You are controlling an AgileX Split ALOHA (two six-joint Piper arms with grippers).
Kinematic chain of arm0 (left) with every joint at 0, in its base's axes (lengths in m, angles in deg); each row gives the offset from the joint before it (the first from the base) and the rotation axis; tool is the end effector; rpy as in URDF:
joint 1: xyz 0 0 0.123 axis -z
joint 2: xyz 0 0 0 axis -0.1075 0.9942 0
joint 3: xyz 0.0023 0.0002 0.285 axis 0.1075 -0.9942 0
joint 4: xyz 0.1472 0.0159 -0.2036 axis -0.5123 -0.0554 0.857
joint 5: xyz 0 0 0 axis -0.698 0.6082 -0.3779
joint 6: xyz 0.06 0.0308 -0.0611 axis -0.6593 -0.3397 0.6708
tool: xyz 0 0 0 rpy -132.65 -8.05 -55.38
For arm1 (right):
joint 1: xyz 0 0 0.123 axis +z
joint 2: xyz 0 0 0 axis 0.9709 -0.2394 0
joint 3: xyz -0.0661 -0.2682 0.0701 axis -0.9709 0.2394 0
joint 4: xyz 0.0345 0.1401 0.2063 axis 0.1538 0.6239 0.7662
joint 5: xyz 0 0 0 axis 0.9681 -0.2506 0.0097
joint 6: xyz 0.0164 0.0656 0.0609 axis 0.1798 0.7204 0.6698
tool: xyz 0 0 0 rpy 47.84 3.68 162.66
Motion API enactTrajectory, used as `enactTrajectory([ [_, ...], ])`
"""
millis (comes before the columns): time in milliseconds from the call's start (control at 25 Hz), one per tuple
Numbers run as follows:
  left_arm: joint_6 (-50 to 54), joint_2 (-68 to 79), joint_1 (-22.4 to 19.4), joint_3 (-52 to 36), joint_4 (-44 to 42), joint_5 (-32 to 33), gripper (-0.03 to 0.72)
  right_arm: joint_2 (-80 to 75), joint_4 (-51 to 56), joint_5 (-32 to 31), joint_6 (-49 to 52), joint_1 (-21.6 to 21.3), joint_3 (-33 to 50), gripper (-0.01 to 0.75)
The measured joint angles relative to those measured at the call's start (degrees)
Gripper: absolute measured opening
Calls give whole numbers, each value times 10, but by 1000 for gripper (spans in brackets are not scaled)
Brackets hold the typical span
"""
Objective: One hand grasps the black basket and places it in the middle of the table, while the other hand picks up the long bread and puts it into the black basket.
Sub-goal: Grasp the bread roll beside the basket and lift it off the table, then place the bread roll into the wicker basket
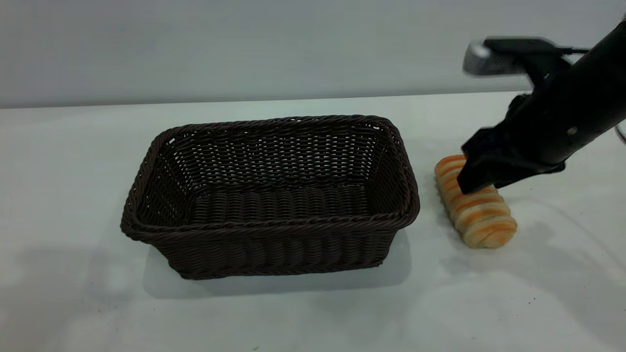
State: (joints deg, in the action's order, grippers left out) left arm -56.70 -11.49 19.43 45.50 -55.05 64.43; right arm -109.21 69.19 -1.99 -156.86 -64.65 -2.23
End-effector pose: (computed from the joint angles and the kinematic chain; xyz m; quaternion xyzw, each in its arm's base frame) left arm 0.2560 -0.0517 0.3520 0.0260 0.9220 -0.0276 0.3853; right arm 0.3461 0.0854 0.0842 -0.1423 0.9540 0.0963 0.2459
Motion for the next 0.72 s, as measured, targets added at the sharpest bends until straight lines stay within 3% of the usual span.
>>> enactTrajectory([
  [200,0,0,0,-1,17,10,491,-84,8,54,-23,0,-46,392],
  [280,0,0,0,-1,23,11,491,-94,13,60,-25,0,-48,307],
  [400,0,0,0,-1,25,22,491,-82,14,60,-25,1,-48,117],
  [480,0,0,0,-1,25,27,491,-51,14,60,-25,1,-46,51],
  [640,-1,0,0,-1,25,40,491,67,15,57,-25,1,-47,34],
  [720,-1,0,0,-1,25,41,491,112,21,25,-25,12,-52,34],
])
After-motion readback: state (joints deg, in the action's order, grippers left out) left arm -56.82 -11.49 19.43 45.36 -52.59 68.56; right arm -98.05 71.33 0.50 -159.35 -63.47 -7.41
